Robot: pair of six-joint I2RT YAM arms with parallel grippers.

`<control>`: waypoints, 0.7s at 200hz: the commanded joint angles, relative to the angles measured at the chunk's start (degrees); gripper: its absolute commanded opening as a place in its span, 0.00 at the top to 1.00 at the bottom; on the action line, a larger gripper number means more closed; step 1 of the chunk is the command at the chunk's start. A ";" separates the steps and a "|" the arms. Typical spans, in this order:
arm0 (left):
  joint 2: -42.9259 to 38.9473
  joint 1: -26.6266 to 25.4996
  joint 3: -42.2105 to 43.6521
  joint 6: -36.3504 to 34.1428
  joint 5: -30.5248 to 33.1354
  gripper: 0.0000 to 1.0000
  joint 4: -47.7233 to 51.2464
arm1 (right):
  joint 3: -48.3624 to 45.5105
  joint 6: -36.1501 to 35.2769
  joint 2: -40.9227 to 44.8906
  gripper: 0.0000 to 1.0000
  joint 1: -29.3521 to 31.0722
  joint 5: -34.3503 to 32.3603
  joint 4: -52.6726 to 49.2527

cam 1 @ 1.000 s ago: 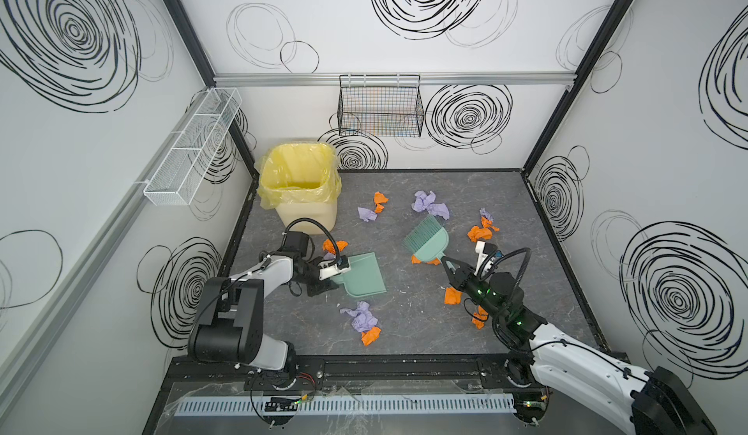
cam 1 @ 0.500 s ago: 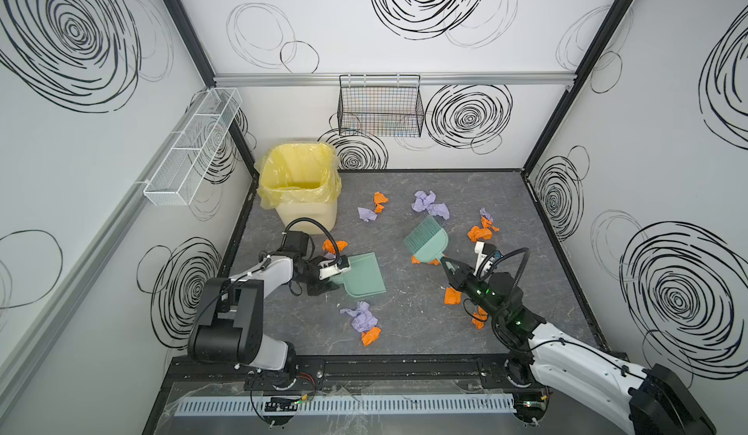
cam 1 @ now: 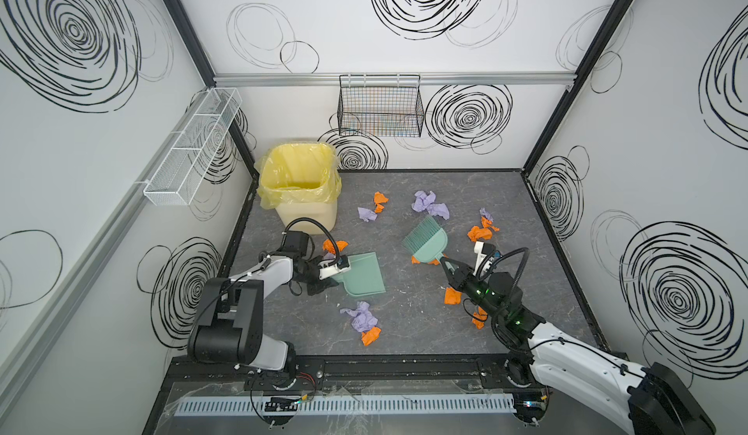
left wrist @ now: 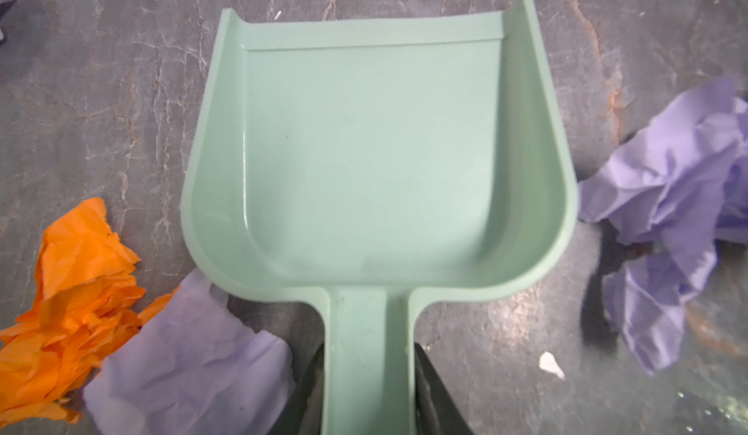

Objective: Sweep away the paper scraps from the table

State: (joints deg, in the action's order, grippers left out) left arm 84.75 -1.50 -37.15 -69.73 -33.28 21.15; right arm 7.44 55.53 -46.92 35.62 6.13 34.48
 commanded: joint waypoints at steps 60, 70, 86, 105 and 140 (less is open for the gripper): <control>-8.86 0.53 -4.05 1.06 -6.96 0.95 11.45 | 2.03 -1.45 1.57 1.00 0.25 0.22 -2.80; -11.70 0.61 -4.25 1.78 -7.39 0.98 12.87 | 2.00 -1.54 2.82 1.00 0.18 -0.55 -3.53; -16.71 1.46 -4.88 1.92 -7.89 1.00 16.25 | 2.17 -2.25 4.00 1.00 0.09 -0.66 -3.73; -21.81 4.48 -6.96 0.93 -9.08 1.00 21.32 | 4.29 -2.79 3.47 1.00 0.07 0.88 -5.34; -27.44 11.45 -12.78 -2.06 -10.19 1.00 31.27 | 14.27 -1.90 -7.68 1.00 0.20 8.31 -10.35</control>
State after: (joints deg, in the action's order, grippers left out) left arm 60.12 5.78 -45.65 -68.93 -39.88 42.48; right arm 14.22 53.76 -48.16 35.62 8.54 26.59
